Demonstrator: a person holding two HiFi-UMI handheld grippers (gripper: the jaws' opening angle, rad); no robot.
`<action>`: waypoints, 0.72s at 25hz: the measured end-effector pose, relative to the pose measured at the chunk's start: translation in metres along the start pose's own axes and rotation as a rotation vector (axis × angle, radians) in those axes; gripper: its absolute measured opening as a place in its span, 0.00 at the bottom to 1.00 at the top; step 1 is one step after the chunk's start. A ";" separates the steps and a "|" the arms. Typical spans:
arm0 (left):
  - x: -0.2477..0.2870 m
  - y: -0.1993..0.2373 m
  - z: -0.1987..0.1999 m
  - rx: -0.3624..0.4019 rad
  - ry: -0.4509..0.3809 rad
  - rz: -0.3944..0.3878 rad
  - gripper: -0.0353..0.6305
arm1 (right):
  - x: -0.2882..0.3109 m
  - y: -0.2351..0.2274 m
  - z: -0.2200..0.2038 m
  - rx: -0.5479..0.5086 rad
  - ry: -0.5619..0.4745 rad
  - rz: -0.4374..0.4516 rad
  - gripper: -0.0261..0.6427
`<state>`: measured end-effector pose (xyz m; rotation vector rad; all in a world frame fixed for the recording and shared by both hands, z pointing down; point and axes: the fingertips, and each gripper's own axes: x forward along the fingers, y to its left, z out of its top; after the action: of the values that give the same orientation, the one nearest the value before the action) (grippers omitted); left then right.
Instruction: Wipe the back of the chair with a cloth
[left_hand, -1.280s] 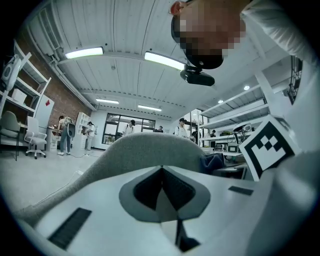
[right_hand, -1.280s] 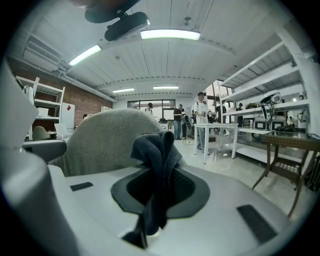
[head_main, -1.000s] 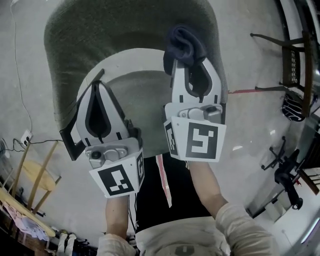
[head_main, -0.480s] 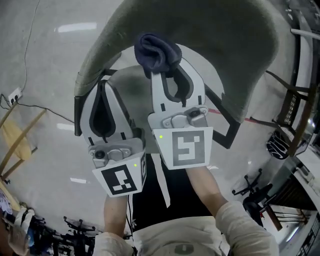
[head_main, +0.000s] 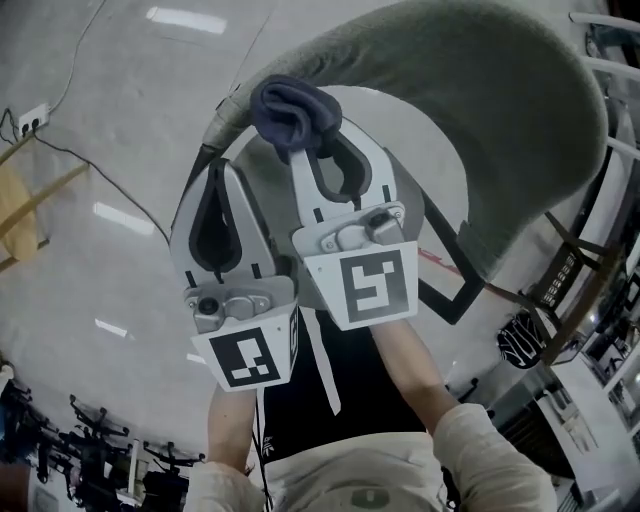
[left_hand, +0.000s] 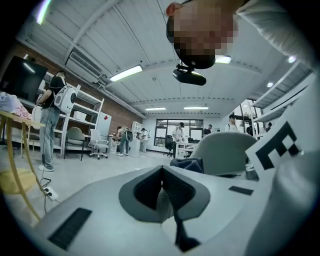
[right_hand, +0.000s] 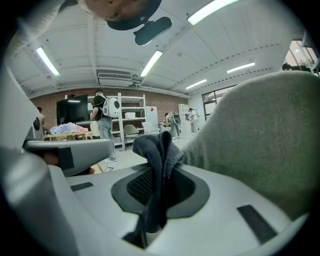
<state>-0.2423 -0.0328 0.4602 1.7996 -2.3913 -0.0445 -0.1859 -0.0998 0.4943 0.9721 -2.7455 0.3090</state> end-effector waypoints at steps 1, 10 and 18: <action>-0.001 0.000 0.001 -0.005 -0.002 0.011 0.07 | 0.001 0.003 0.000 -0.006 0.002 0.019 0.13; -0.007 0.017 -0.004 -0.013 -0.001 0.056 0.07 | 0.021 0.022 -0.008 -0.024 0.014 0.078 0.13; -0.003 0.014 -0.004 -0.007 -0.001 0.056 0.07 | 0.023 0.015 -0.009 -0.021 0.013 0.077 0.13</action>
<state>-0.2545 -0.0261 0.4655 1.7287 -2.4377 -0.0474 -0.2120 -0.0992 0.5074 0.8579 -2.7733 0.2970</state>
